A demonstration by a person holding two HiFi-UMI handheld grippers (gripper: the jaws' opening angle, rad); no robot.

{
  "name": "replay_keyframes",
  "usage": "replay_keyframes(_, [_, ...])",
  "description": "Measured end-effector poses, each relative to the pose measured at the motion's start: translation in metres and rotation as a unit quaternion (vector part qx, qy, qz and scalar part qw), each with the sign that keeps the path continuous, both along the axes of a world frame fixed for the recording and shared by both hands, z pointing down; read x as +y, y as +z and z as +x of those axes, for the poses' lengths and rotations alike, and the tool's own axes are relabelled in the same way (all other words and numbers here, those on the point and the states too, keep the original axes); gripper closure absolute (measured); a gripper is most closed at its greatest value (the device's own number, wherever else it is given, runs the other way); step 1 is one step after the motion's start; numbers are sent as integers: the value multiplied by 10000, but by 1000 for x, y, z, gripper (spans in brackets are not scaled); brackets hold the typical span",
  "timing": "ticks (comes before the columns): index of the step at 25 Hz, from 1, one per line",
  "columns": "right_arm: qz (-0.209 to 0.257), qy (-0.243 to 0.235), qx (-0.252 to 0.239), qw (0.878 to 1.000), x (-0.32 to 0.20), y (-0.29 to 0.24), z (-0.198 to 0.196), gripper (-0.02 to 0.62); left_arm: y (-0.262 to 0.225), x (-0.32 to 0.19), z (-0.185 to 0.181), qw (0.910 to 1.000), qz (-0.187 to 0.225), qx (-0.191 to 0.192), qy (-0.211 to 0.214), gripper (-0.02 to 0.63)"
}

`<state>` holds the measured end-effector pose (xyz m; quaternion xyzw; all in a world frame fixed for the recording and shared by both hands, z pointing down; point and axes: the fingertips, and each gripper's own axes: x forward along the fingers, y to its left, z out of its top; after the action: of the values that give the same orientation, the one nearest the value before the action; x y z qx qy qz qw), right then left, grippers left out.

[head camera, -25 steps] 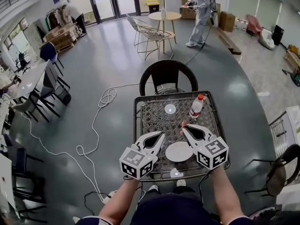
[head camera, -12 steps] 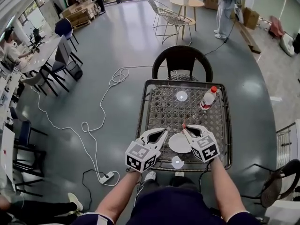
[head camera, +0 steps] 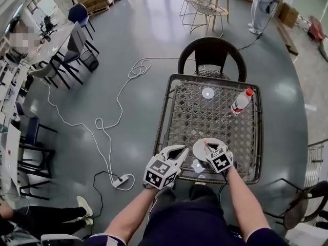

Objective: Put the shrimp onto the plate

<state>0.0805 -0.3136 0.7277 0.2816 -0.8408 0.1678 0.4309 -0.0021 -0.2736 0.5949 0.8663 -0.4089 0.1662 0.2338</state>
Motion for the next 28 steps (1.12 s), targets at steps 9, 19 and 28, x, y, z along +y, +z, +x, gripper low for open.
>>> replay_keyframes(9, [-152, -317, 1056, 9938, 6, 48, 9, 554, 22, 18, -11, 9994, -320, -69, 78, 597])
replay_keyframes(19, [-251, -120, 926, 9953, 0, 51, 4, 560, 20, 23, -18, 9992, -364, -95, 118, 597])
replay_keyframes(28, [211, 648, -225, 9974, -23, -25, 5, 560, -2, 11, -2, 9991, -150, 248, 293, 597])
